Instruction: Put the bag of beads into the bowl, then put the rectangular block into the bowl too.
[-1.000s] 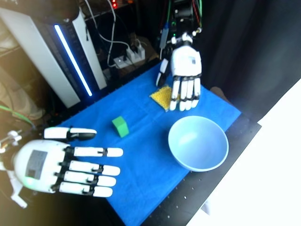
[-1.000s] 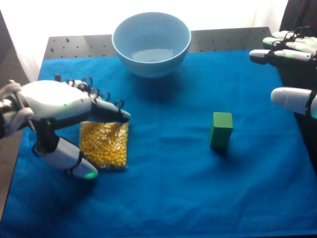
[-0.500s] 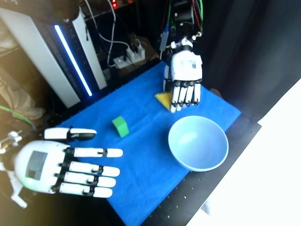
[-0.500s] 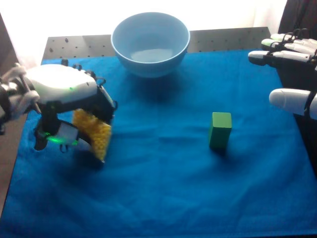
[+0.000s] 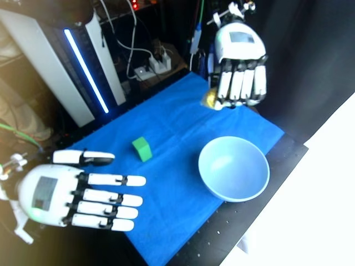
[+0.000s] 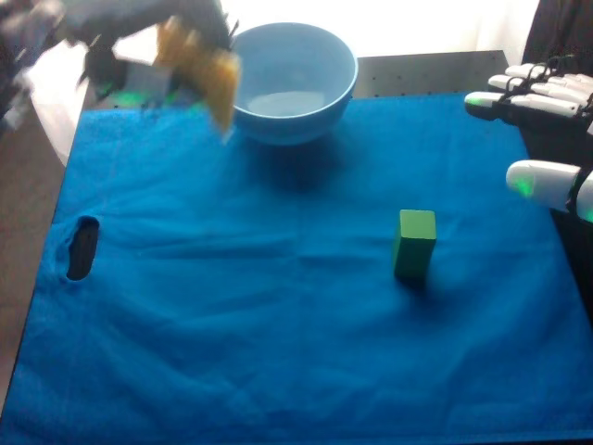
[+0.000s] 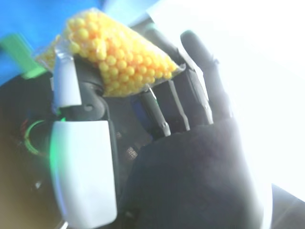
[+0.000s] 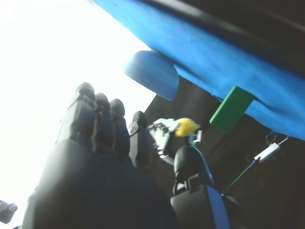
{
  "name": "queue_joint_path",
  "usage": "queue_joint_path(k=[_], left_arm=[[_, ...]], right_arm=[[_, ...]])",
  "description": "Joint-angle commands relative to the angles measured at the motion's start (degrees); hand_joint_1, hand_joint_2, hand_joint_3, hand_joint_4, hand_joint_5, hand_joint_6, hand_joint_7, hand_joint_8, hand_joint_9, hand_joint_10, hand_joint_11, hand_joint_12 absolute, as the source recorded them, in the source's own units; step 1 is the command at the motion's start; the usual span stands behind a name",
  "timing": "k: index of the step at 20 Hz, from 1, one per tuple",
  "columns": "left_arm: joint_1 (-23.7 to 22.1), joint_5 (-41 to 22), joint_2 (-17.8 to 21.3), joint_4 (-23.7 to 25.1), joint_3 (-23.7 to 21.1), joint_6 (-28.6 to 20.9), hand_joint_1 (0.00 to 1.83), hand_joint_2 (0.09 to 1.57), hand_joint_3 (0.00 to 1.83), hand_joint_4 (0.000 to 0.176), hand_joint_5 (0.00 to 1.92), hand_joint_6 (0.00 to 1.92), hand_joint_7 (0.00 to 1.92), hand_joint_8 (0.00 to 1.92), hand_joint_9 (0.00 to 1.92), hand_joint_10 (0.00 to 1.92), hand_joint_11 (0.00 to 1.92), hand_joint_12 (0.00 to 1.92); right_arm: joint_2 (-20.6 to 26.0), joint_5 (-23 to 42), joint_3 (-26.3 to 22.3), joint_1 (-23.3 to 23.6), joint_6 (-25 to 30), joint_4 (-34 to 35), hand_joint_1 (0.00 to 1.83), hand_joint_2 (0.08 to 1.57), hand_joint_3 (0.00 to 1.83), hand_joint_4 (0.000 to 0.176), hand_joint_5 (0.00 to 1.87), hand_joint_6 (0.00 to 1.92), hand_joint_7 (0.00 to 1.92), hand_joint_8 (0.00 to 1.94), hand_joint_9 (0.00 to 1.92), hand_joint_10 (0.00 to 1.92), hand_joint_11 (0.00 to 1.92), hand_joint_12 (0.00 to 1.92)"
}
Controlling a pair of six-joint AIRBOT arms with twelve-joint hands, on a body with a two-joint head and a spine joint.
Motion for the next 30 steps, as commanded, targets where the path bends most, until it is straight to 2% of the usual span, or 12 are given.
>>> queue_joint_path(k=[1,4,7,8,9,11,12,17,22,26,28,30], left_arm=[[-1.06,-5.97,-1.78,-1.98,1.73,1.02,1.24,1.09,0.0,0.0,1.1,0.68,0.97,1.14,0.77,1.09,0.5,1.55],[-1.89,-4.57,-8.71,-7.91,9.38,1.03,1.26,1.11,0.0,0.0,1.08,0.64,0.94,1.25,0.77,1.28,0.56,1.73],[-2.91,-0.57,-15.05,-11.8,17.11,1.03,1.22,1.12,0.0,0.0,0.94,0.92,0.98,1.11,0.85,0.9,0.66,1.42],[-3.18,0.78,-16.72,-12.35,19.32,1.03,0.99,1.02,0.0,0.005,0.63,0.33,0.72,0.46,0.72,0.63,0.49,1.34],[-3.3,1.7,-17.57,-12.78,20.63,1.04,0.85,0.94,0.0,0.054,0.5,0.08,0.65,0.14,0.7,0.35,0.39,1.23],[-3.14,1.47,-17.64,-14.3,21.01,1.06,0.78,0.85,0.0,0.162,0.18,0.0,0.37,0.0,0.4,0.03,0.05,0.89],[-2.84,0.9,-17.48,-15.28,20.99,1.06,0.77,0.84,0.0,0.173,0.1,0.0,0.28,0.0,0.3,0.01,0.01,0.72],[-0.58,-3.35,-10.56,-15.19,14.08,1.09,0.71,0.86,0.0,0.176,0.01,0.0,0.17,0.0,0.2,0.0,0.0,0.46],[7.33,-13.58,0.68,-12.73,2.97,-4.1,0.8,0.89,0.0,0.176,0.07,0.0,0.15,0.0,0.15,0.0,0.0,0.48],[17.83,-23.49,6.51,-13.85,-4.06,-8.1,0.85,0.91,0.0,0.176,0.06,0.0,0.11,0.0,0.13,0.0,0.0,0.34],[23.06,-28.52,8.36,-17.74,-6.7,-8.19,0.92,0.92,0.01,0.176,0.06,0.0,0.09,0.0,0.1,0.0,0.0,0.32],[28.23,-32.7,8.9,-20.19,-7.98,-10.48,0.85,0.93,0.0,0.158,0.04,0.0,0.07,0.0,0.11,0.0,0.0,0.37]], right_arm=[[-0.06,6.83,0.41,0.45,0.25,1.6,0.02,1.36,0.0,0.131,0.23,0.0,0.12,0.0,0.04,0.0,0.03,0.01],[-0.53,6.84,0.99,0.78,0.25,1.56,0.05,1.31,0.0,0.14,0.25,0.0,0.11,0.0,0.03,0.0,0.03,0.0],[-1.79,6.83,2.15,1.93,0.25,0.44,0.12,1.32,0.0,0.147,0.28,0.01,0.12,0.0,0.04,0.0,0.05,0.01],[-2.44,6.83,2.82,2.38,0.25,-0.29,0.11,1.33,0.0,0.138,0.28,0.0,0.12,0.0,0.04,0.0,0.05,0.01],[-2.84,6.83,3.13,2.8,0.25,-0.88,0.1,1.32,0.0,0.146,0.27,0.0,0.11,0.0,0.04,0.0,0.05,0.01],[-2.92,6.83,3.12,2.98,0.25,-1.04,0.09,1.32,0.0,0.137,0.27,0.0,0.12,0.01,0.05,0.0,0.04,0.01],[-2.92,6.84,3.12,2.98,0.25,-1.04,0.1,1.31,0.0,0.121,0.29,0.01,0.14,0.01,0.06,0.01,0.06,0.02],[-2.83,7.02,2.4,3.35,0.25,-2.89,0.24,1.27,0.0,0.074,0.34,0.0,0.18,0.0,0.1,0.01,0.1,0.04],[-2.82,9.58,-0.03,3.46,0.25,-4.79,0.47,1.2,0.0,0.094,0.33,0.0,0.26,0.01,0.18,0.01,0.16,0.05],[-2.85,10.15,-0.96,3.95,0.25,-6.44,0.67,1.05,0.0,0.043,0.19,0.0,0.17,0.0,0.16,0.0,0.21,0.05],[-3.17,10.13,-0.92,4.11,0.25,-6.49,0.77,1.01,0.0,0.047,0.26,0.01,0.21,0.0,0.2,0.0,0.23,0.04],[-4.5,9.98,-0.58,4.11,0.25,-6.49,0.81,1.0,0.0,0.085,0.28,0.01,0.19,0.0,0.13,0.0,0.17,0.01]])
